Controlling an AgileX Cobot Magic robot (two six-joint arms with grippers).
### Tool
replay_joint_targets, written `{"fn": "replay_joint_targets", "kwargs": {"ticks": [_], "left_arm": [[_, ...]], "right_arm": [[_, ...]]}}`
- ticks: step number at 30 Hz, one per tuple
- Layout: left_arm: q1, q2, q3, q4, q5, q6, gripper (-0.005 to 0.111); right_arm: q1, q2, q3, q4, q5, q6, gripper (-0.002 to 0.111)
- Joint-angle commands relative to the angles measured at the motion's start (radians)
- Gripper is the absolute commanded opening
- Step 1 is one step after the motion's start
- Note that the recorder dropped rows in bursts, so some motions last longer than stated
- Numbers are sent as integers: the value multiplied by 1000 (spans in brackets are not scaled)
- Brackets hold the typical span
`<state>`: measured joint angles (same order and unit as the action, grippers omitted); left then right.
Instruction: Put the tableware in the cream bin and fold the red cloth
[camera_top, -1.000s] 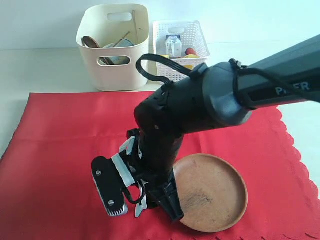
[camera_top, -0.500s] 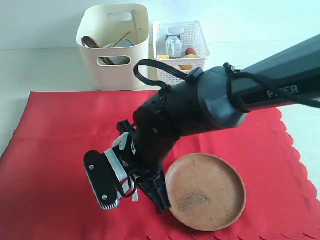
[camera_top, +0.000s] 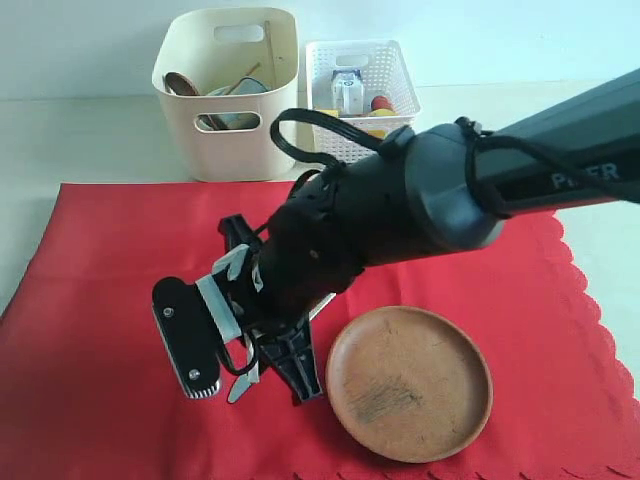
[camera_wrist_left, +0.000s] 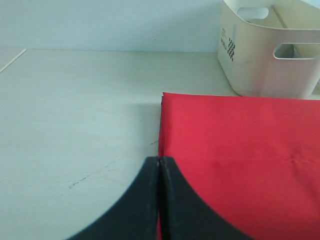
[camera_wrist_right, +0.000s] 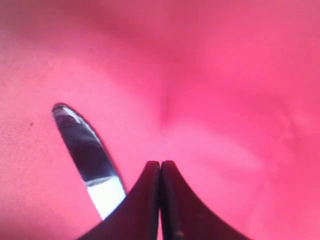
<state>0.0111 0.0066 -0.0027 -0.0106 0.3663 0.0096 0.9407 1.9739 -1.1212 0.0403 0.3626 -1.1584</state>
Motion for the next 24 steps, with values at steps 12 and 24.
{"fn": "replay_joint_targets", "kwargs": {"ticks": [12,24], "left_arm": [[2,-7,3,0,-13,1,0],[2,-7,3,0,-13,1,0]], "right_arm": [[-134,-39,-3,-99,113,-52,38],[-135,-4,-3,-13,120,-142,38]]}}
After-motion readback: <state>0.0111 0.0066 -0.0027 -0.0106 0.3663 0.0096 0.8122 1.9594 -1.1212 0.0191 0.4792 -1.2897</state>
